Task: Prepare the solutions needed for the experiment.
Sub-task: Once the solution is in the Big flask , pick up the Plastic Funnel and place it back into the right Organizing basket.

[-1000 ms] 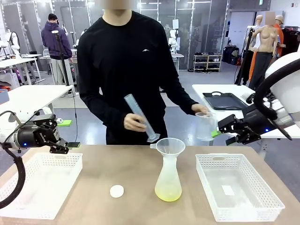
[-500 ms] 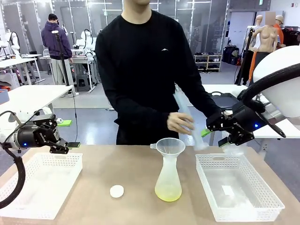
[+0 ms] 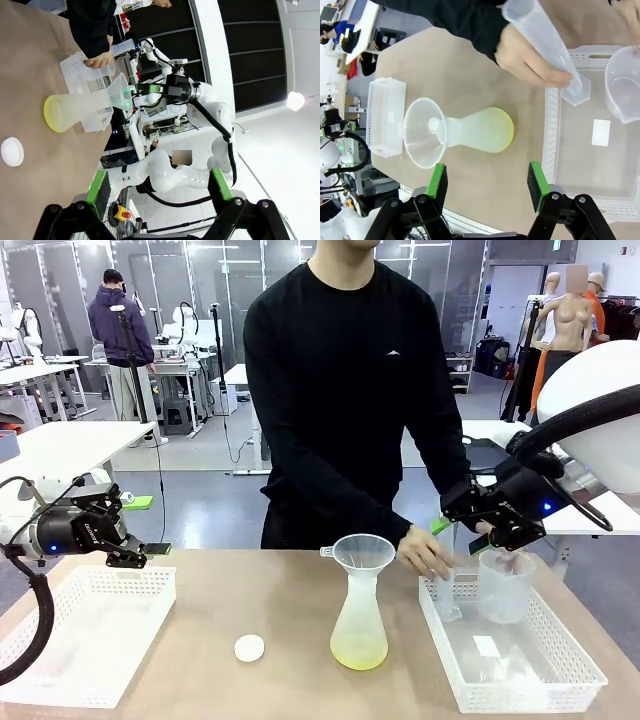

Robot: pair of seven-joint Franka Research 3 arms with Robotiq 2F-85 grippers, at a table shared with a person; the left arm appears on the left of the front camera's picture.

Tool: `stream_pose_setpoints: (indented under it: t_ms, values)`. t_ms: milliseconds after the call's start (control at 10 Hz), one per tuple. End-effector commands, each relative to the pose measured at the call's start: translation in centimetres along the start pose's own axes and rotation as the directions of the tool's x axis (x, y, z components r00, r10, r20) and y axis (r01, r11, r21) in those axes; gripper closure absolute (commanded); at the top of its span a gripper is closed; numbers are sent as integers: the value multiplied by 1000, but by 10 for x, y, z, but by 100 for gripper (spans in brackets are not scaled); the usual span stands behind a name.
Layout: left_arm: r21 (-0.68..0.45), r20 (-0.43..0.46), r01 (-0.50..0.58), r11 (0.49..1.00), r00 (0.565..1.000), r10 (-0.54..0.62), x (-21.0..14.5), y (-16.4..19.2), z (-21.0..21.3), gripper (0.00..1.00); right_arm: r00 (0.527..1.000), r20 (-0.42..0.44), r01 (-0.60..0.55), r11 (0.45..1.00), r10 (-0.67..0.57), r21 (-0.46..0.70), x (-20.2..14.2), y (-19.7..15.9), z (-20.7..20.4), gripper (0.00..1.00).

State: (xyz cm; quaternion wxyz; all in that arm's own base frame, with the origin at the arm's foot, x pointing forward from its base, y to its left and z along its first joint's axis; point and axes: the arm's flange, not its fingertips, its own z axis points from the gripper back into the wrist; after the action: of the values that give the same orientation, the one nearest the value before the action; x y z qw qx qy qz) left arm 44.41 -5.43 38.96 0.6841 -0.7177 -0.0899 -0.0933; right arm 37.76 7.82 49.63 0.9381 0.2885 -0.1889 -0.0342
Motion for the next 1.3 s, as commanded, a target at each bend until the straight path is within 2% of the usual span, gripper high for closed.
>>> stream_pose_setpoints:
  t_ms: [0, 100, 200, 500, 700, 1000, 1200]
  values:
    - [-6, 2, 7, 1000, 1000, -7, 0, -1, -1, 0, 1000, 9, 15, 1000, -15, -1, 0, 0, -1, 19]
    - [-6, 2, 7, 1000, 1000, -7, 0, -1, -1, 0, 1000, 0, 0, 1000, 0, 0, 0, 0, 0, 19]
    - [-6, 2, 7, 1000, 1000, -7, 0, -1, -1, 0, 996, -84, 16, 999, -20, -47, 9, 8, -8, 19]
    - [-6, 2, 7, 1000, 1000, -7, 0, -1, -1, 0, 982, -182, 37, 999, -39, -12, 30, 28, -32, 19]
    - [-6, 2, 7, 1000, 1000, -7, 0, -1, -1, 0, 981, -191, 42, 999, -40, 7, 38, 41, -43, 19]
    - [-6, 2, 7, 1000, 1000, -7, 0, -1, -1, 0, 970, -232, 62, 998, -67, -27, 40, 62, -62, 19]
    - [-6, 2, 7, 1000, 1000, -7, 0, -1, -1, 0, 972, -224, 64, 997, -72, -43, 38, 67, -67, 19]
